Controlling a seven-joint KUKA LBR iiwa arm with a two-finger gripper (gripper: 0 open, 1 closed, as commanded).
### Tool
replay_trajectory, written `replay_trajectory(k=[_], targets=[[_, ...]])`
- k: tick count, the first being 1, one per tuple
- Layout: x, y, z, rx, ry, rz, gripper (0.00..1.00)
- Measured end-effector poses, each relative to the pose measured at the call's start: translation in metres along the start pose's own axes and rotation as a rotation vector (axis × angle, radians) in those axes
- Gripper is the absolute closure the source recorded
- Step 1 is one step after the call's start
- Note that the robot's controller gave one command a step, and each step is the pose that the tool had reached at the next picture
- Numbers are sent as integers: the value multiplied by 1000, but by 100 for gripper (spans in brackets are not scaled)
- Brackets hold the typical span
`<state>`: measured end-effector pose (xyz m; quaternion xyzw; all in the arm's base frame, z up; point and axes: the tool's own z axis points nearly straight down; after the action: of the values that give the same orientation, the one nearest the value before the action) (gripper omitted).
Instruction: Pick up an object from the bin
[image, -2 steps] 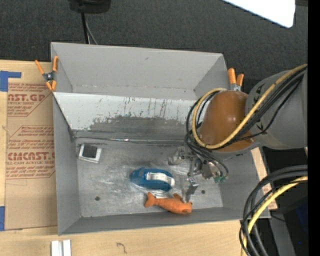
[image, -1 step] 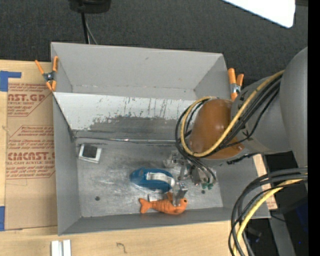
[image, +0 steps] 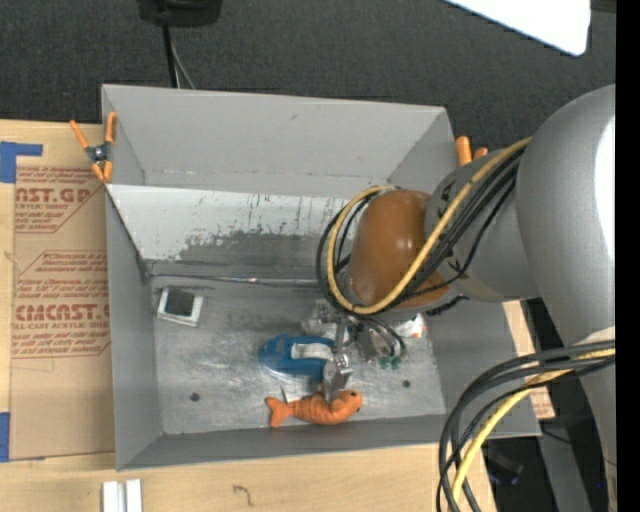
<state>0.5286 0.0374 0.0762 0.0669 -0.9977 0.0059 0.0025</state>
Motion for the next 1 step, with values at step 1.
replay_trajectory(k=[1], targets=[[0, 0, 0, 0, 0, 0, 100]])
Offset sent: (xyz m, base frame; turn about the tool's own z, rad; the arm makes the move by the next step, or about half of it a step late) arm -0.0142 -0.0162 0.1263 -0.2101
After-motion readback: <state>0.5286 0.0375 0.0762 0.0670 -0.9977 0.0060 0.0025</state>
